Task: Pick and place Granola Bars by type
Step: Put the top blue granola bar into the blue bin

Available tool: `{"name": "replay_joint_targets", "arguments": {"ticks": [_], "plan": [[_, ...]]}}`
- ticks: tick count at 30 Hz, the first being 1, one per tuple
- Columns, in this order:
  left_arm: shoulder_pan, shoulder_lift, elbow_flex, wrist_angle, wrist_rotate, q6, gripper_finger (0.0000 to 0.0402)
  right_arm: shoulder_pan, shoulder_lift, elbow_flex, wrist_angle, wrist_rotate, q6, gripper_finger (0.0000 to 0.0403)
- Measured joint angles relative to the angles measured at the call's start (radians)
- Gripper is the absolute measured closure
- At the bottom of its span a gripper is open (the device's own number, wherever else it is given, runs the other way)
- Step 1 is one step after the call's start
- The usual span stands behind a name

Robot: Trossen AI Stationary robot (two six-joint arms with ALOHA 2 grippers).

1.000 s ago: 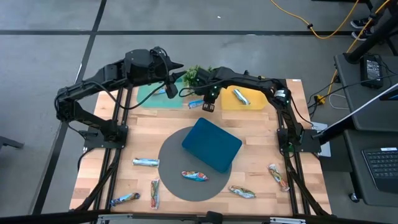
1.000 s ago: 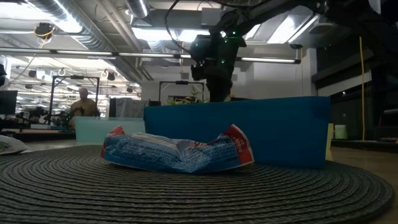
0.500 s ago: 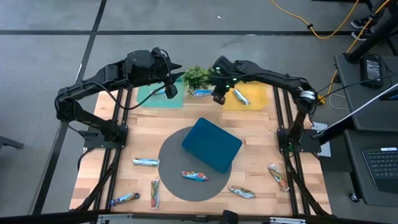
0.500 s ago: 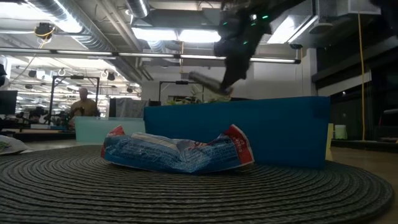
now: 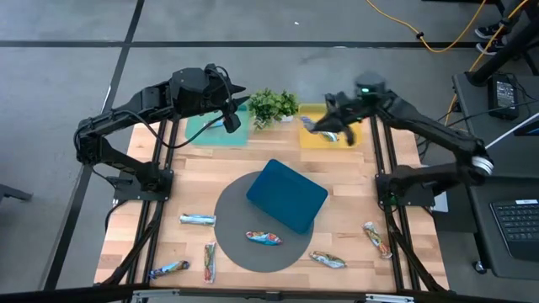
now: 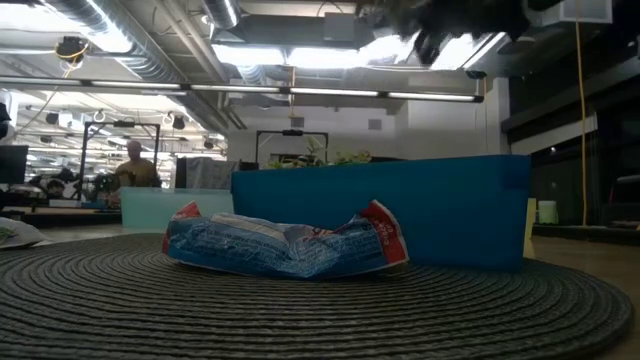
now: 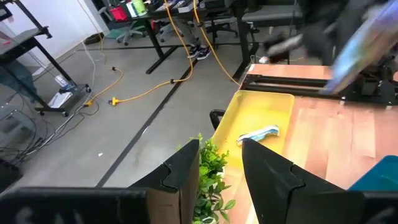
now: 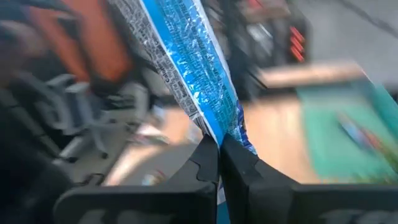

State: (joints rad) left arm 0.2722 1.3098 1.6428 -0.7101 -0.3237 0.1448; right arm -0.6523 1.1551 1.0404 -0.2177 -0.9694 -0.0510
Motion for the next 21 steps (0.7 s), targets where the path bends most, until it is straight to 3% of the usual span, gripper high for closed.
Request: {"name": "replay_joint_targets", "arguments": {"ticks": [3,6,12,21], "plan": [[0.000,0.000,0.000,0.000,0.000,0.000,0.0286,-0.010,-0.096,-0.060,0.130,-0.135,0.026,0.0394],[0.000,0.000,0.000,0.000,0.000,0.000,0.0286,-0.011,-0.169,-0.101,0.207,-0.189,0.069,0.0394],[0.000,0.000,0.000,0.000,0.000,0.000,0.0286,-0.011,-0.246,-0.125,0.229,-0.195,0.131,0.0394],[0.000,0.000,0.000,0.000,0.000,0.000,0.0286,0.005,-0.266,-0.125,0.236,-0.170,0.207,0.0394]]}}
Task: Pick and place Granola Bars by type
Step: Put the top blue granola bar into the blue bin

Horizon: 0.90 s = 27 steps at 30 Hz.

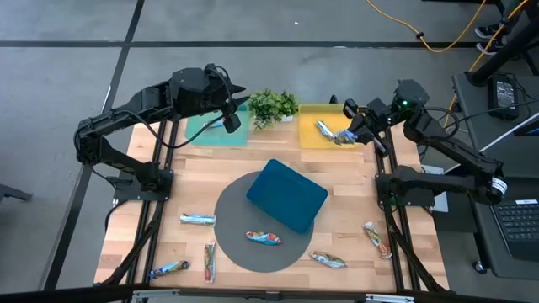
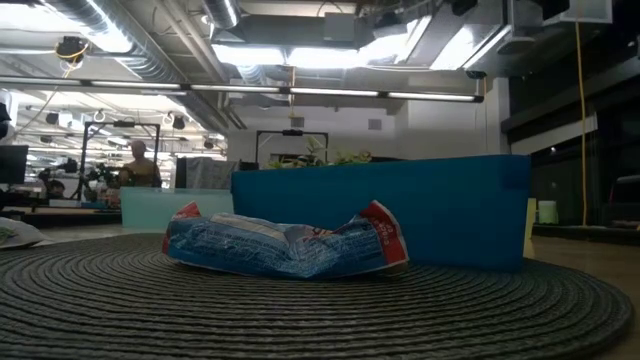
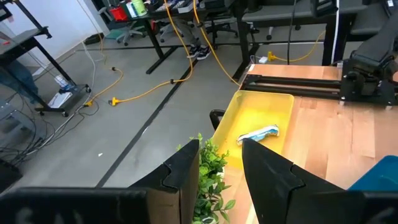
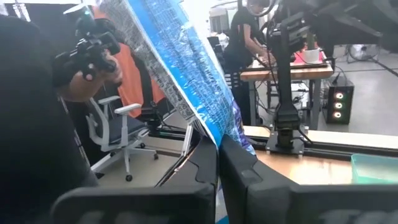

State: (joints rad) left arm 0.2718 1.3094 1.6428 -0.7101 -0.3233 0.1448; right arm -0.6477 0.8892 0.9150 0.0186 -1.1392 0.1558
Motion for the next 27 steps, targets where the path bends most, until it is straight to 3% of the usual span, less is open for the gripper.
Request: {"name": "replay_joint_targets", "arguments": {"ticks": [7,12,19,27], "plan": [[0.000,0.000,0.000,0.000,0.001,0.000,0.0286,0.140,0.014,0.000,0.001,0.150,0.024,0.0394],[0.000,0.000,0.000,0.000,0.001,0.000,0.0286,0.258,0.067,0.000,-0.034,0.328,-0.005,0.0394],[0.000,0.000,0.000,0.000,0.002,0.000,0.0286,0.387,0.226,0.000,-0.193,0.686,-0.085,0.0393],[0.000,0.000,0.000,-0.001,0.003,0.000,0.0286,0.527,0.414,0.000,-0.205,0.905,-0.022,0.0393]]}}
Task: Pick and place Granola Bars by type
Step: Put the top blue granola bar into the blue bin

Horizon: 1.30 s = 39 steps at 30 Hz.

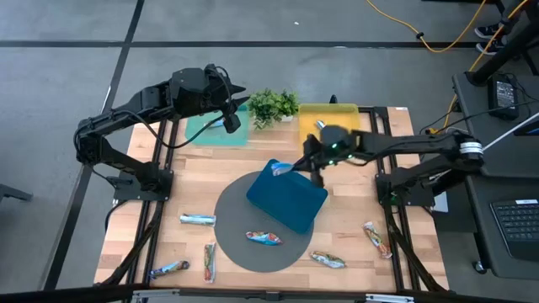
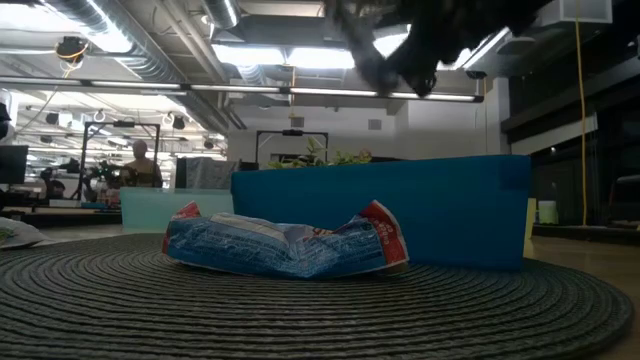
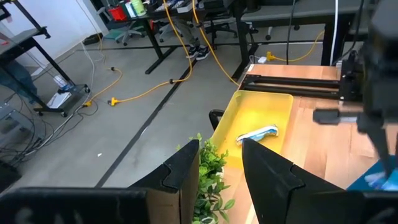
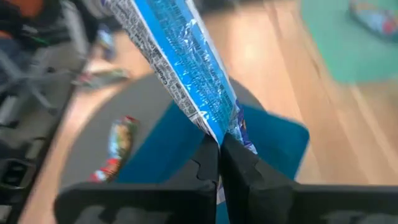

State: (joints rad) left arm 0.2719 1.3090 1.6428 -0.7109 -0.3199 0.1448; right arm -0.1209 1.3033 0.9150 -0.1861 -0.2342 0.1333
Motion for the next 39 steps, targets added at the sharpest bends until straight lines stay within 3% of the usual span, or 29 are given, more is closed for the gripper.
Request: {"name": "replay_joint_targets", "arguments": {"ticks": [10,15,31,39], "plan": [[0.000,0.000,0.000,-0.013,0.000,0.050,0.0286,0.119,0.193,0.000,-0.049,0.236,0.285,0.0393],[0.000,0.000,0.000,-0.013,-0.001,0.060,0.0286,0.153,0.261,0.000,-0.096,0.285,0.461,0.0393],[0.000,0.000,0.000,-0.036,0.023,0.078,0.0286,0.198,0.338,0.000,-0.156,0.191,0.648,0.0382],[0.000,0.000,0.000,-0.035,0.052,0.079,0.0286,0.198,0.338,0.000,-0.159,0.161,0.649,0.0365]]}}
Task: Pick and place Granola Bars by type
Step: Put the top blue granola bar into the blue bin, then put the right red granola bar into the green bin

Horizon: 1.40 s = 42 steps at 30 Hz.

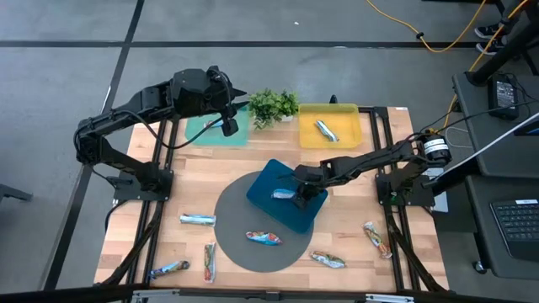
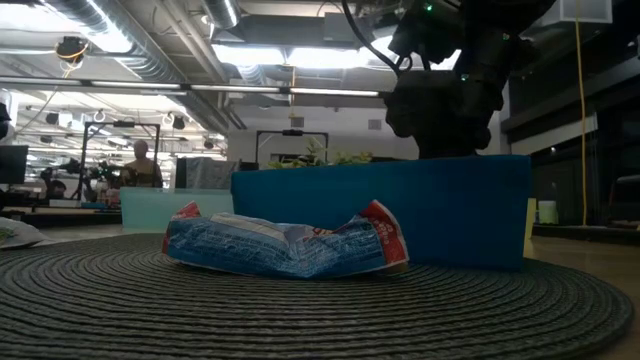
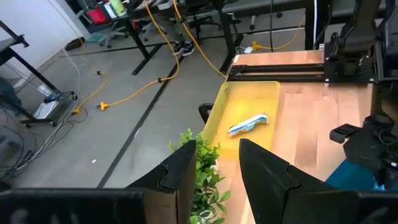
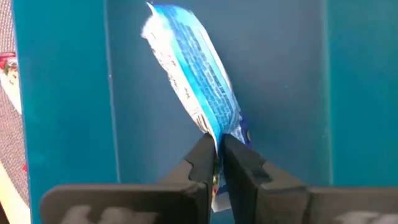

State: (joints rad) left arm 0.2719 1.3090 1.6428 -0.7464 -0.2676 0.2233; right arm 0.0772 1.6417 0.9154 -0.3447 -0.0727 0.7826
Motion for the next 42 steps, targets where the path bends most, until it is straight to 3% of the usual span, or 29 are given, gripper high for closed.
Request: {"name": "replay_joint_targets", "arguments": {"ticks": [10,19,22,28,42], "plan": [[0.000,0.000,0.000,-0.027,0.000,0.000,0.0286,-0.002,0.000,0.000,0.000,-0.001,-0.005,0.0360],[0.000,0.000,0.000,-0.029,0.000,0.000,0.0286,-0.002,0.000,0.000,0.000,-0.008,-0.006,0.0260],[0.001,0.000,0.000,-0.029,0.000,0.008,0.0286,-0.002,-0.001,0.000,0.000,-0.008,-0.012,0.0243],[0.001,0.000,0.000,-0.030,0.000,0.008,0.0286,0.051,-0.077,0.000,-0.023,0.060,-0.028,0.0252],[0.000,0.000,0.000,-0.037,0.000,0.008,0.0286,0.226,-0.395,0.001,-0.341,0.132,0.089,0.0281]]}}
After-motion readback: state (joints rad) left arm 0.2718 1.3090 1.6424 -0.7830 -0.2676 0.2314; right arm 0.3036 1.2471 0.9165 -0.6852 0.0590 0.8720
